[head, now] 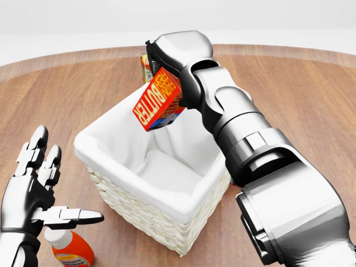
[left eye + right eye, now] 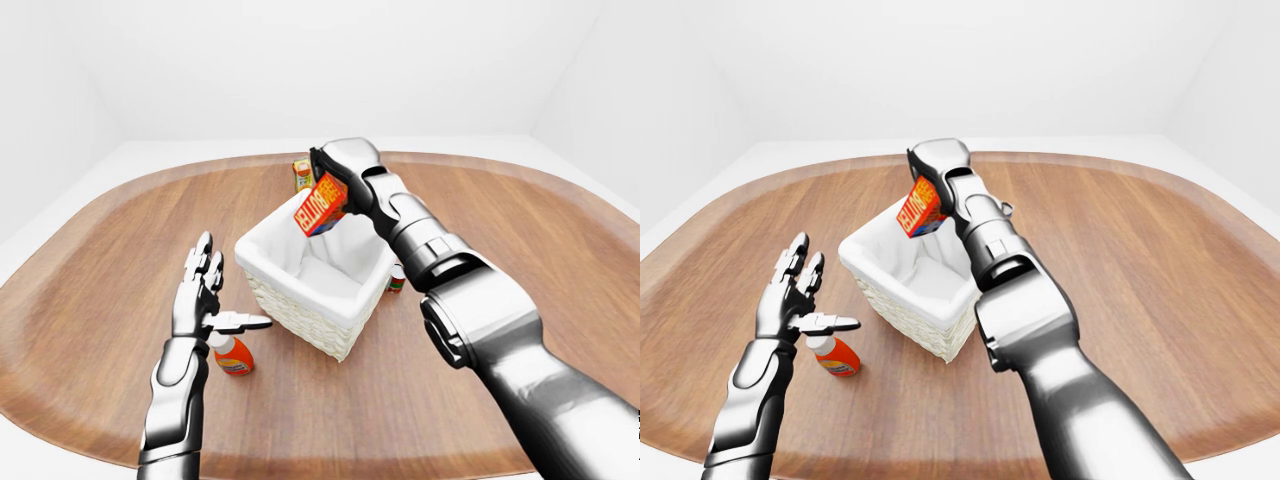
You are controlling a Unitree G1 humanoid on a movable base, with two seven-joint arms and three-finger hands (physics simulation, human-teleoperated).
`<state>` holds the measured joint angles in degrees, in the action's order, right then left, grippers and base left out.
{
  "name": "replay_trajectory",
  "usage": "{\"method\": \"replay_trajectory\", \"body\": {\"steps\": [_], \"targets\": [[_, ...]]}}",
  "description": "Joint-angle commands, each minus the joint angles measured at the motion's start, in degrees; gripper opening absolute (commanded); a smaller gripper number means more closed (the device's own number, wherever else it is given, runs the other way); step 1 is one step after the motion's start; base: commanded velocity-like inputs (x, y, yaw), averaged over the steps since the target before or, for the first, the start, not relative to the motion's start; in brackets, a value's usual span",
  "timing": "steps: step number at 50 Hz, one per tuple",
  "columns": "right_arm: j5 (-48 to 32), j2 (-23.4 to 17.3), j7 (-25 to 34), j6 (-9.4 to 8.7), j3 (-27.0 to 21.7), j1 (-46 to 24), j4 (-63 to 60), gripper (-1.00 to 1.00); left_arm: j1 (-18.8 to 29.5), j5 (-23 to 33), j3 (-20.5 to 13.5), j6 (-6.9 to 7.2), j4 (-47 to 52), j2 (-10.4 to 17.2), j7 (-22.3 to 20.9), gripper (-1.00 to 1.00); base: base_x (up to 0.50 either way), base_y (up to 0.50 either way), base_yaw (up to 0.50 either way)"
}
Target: Pick up the butter and put it in the basket.
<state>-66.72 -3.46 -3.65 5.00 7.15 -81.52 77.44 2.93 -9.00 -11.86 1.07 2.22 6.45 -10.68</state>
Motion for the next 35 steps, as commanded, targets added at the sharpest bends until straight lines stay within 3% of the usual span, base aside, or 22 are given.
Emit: {"method": "replay_trajectory", "body": {"steps": [1,17,35], "targets": [[-4.6,1.95,-5.53,0.0,-2.01,-0.33,-0.35,-1.0,-0.28,-0.36,-0.11,-1.01,-0.99,0.18,-0.6,1.0,0.0,0.0,0.0],[-12.16,1.83,-3.92,0.0,-1.33,1.29,0.37,-1.0,-0.22,-0.2,-0.02,-1.14,-1.26,0.07,-0.49,1.0,0.0,0.0,0.0],[-14.43,3.02,-5.52,0.0,-2.91,5.01,1.26,-1.0,-0.51,-0.36,-0.03,-1.03,-0.96,-0.05,-0.75,1.0,0.0,0.0,0.0]]}}
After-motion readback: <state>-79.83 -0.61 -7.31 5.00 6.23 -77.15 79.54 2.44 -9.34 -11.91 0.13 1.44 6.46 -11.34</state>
